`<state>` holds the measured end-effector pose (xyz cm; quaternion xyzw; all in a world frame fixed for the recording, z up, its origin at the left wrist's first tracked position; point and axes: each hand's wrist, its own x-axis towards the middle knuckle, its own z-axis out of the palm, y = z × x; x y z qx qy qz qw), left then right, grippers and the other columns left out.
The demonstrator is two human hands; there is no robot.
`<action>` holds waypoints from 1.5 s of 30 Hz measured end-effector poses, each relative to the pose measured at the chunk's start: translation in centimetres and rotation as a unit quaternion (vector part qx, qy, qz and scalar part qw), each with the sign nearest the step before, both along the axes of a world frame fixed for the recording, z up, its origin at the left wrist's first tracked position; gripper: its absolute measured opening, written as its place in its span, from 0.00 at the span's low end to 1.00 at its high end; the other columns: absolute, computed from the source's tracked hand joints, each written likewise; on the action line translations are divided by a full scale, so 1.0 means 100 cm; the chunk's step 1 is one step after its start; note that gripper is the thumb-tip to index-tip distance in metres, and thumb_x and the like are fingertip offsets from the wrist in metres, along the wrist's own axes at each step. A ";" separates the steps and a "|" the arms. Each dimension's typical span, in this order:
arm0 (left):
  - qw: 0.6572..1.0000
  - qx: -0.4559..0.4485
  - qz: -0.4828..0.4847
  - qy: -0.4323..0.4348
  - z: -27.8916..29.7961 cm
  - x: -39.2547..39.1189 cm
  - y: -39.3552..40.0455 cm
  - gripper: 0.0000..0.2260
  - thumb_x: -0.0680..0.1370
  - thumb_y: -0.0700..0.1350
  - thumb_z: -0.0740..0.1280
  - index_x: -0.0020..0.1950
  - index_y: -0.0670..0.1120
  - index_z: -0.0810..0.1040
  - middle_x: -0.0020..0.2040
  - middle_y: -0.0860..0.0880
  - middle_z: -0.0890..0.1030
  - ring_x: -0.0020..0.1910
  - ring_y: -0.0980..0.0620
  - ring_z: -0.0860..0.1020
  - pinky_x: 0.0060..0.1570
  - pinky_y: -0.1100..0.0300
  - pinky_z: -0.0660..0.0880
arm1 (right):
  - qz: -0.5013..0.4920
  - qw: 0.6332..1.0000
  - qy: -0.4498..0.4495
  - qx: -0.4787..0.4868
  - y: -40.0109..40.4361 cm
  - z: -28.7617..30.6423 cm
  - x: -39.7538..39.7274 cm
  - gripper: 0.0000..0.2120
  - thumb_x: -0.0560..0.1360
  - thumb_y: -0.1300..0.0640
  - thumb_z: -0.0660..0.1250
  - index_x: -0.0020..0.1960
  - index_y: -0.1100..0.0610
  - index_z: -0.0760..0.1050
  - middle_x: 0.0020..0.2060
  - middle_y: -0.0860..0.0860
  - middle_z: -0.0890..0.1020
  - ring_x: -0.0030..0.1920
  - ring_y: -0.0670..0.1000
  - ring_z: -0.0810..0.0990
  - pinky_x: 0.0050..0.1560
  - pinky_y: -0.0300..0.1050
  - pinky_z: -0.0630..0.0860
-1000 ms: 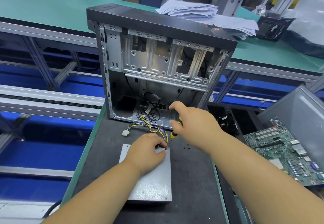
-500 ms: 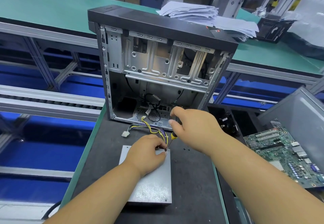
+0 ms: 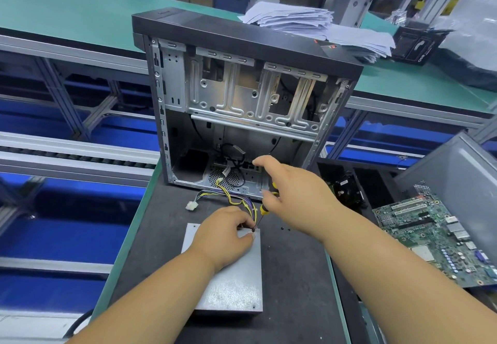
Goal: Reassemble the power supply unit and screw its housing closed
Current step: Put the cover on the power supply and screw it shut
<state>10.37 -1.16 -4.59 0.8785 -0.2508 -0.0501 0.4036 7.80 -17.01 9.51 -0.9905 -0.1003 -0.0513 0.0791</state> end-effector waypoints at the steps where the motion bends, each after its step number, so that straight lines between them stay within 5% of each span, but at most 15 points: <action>1: 1.000 0.000 -0.001 0.002 0.000 0.000 0.000 0.04 0.72 0.50 0.70 0.45 0.56 0.81 0.44 0.58 0.78 0.48 0.61 0.74 0.50 0.59 0.74 | -0.011 1.000 -0.006 -0.022 0.000 0.000 0.000 0.21 0.79 0.47 0.60 0.72 0.44 0.63 0.36 0.45 0.74 0.39 0.52 0.75 0.36 0.46 0.71; 4: 1.000 -0.001 -0.001 0.006 0.000 0.000 0.000 0.04 0.72 0.50 0.69 0.45 0.55 0.81 0.44 0.58 0.78 0.48 0.60 0.74 0.50 0.58 0.74 | -0.042 0.997 -0.005 -0.059 -0.001 0.000 -0.003 0.19 0.81 0.39 0.55 0.68 0.44 0.68 0.38 0.47 0.79 0.43 0.52 0.79 0.38 0.45 0.73; 9: 1.000 -0.003 0.000 0.007 -0.001 0.000 0.000 0.04 0.71 0.50 0.69 0.45 0.56 0.81 0.44 0.58 0.78 0.48 0.60 0.74 0.49 0.58 0.74 | -0.002 0.999 0.028 0.045 -0.002 0.002 -0.003 0.26 0.76 0.53 0.62 0.72 0.45 0.61 0.54 0.46 0.76 0.42 0.50 0.73 0.38 0.46 0.69; 15: 1.000 -0.002 0.000 0.004 -0.001 0.000 0.000 0.04 0.71 0.50 0.70 0.46 0.55 0.81 0.44 0.59 0.78 0.48 0.61 0.74 0.50 0.59 0.74 | -0.029 0.999 -0.002 -0.038 0.000 -0.002 -0.004 0.21 0.80 0.41 0.59 0.71 0.43 0.64 0.38 0.44 0.74 0.46 0.53 0.79 0.39 0.46 0.73; 20: 1.000 -0.004 -0.002 0.007 -0.002 0.000 0.000 0.04 0.71 0.49 0.70 0.45 0.55 0.81 0.44 0.58 0.78 0.48 0.61 0.74 0.50 0.59 0.73 | 0.000 0.999 0.006 0.035 -0.002 -0.002 -0.003 0.26 0.76 0.52 0.61 0.73 0.45 0.62 0.56 0.47 0.77 0.42 0.50 0.73 0.38 0.46 0.68; 26: 1.000 0.002 0.000 0.002 -0.002 0.000 0.000 0.04 0.72 0.50 0.69 0.46 0.56 0.80 0.44 0.59 0.77 0.49 0.61 0.73 0.50 0.60 0.73 | -0.019 0.999 -0.014 -0.030 -0.003 -0.003 -0.004 0.19 0.79 0.41 0.58 0.69 0.42 0.68 0.46 0.45 0.81 0.49 0.51 0.79 0.43 0.45 0.75; 30: 1.000 -0.004 -0.005 0.003 -0.002 0.001 0.000 0.04 0.71 0.50 0.70 0.45 0.56 0.81 0.44 0.58 0.78 0.48 0.60 0.74 0.50 0.58 0.74 | -0.003 1.000 0.006 0.026 -0.002 -0.003 -0.003 0.24 0.76 0.51 0.61 0.72 0.44 0.64 0.58 0.45 0.76 0.49 0.50 0.77 0.43 0.46 0.72; 36: 1.000 -0.002 -0.004 0.004 -0.002 0.000 0.000 0.04 0.71 0.50 0.70 0.45 0.56 0.80 0.44 0.58 0.78 0.48 0.60 0.74 0.50 0.58 0.74 | -0.010 1.000 -0.008 -0.017 -0.003 -0.003 -0.003 0.18 0.80 0.42 0.59 0.69 0.41 0.67 0.40 0.44 0.77 0.45 0.51 0.79 0.41 0.46 0.75; 42: 1.000 -0.002 -0.006 0.003 -0.001 0.000 0.000 0.04 0.71 0.49 0.70 0.45 0.56 0.80 0.43 0.59 0.77 0.48 0.59 0.74 0.49 0.57 0.74 | 0.004 1.000 0.007 0.015 -0.003 -0.001 -0.004 0.24 0.76 0.50 0.61 0.71 0.45 0.64 0.58 0.46 0.77 0.48 0.50 0.77 0.42 0.45 0.72; 45: 1.000 -0.002 -0.004 0.000 -0.001 0.000 0.000 0.04 0.71 0.49 0.70 0.45 0.56 0.81 0.44 0.59 0.78 0.48 0.60 0.74 0.49 0.58 0.74 | -0.001 1.000 0.003 0.006 -0.004 0.001 -0.002 0.21 0.78 0.50 0.61 0.70 0.43 0.66 0.48 0.44 0.78 0.43 0.49 0.77 0.40 0.45 0.74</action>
